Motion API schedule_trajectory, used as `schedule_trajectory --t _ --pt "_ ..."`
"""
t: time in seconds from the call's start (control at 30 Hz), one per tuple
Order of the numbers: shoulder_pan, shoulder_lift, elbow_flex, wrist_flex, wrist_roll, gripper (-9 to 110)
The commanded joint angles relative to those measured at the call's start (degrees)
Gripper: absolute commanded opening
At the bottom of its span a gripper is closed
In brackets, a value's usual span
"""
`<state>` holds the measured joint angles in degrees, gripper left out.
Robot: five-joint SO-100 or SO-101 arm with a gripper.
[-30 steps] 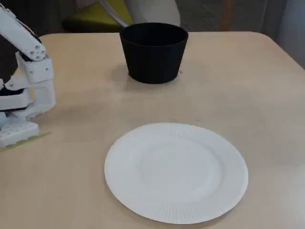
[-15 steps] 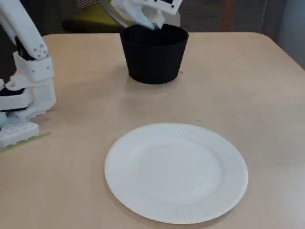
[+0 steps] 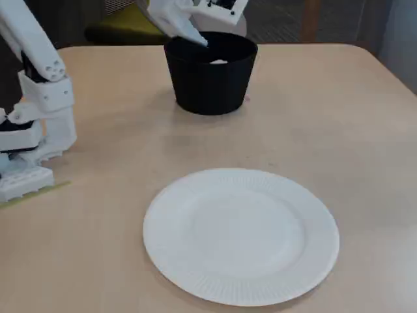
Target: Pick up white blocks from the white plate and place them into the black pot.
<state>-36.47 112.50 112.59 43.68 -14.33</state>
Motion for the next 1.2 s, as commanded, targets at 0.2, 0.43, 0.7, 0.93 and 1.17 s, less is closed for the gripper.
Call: schedule_trajectory --t 0.2,0.43,0.7,0.93,1.17 --pt "24.52 33.4 -1.23 5.45 5.62 -2" --pt "36.83 51.77 8.0 16.0 7.38 -2" --pt "36.3 73.56 40.78 14.24 9.58 -2" --pt "37.88 73.83 54.93 12.48 7.29 -2" --pt "37.88 73.92 60.12 10.2 6.77 -2"
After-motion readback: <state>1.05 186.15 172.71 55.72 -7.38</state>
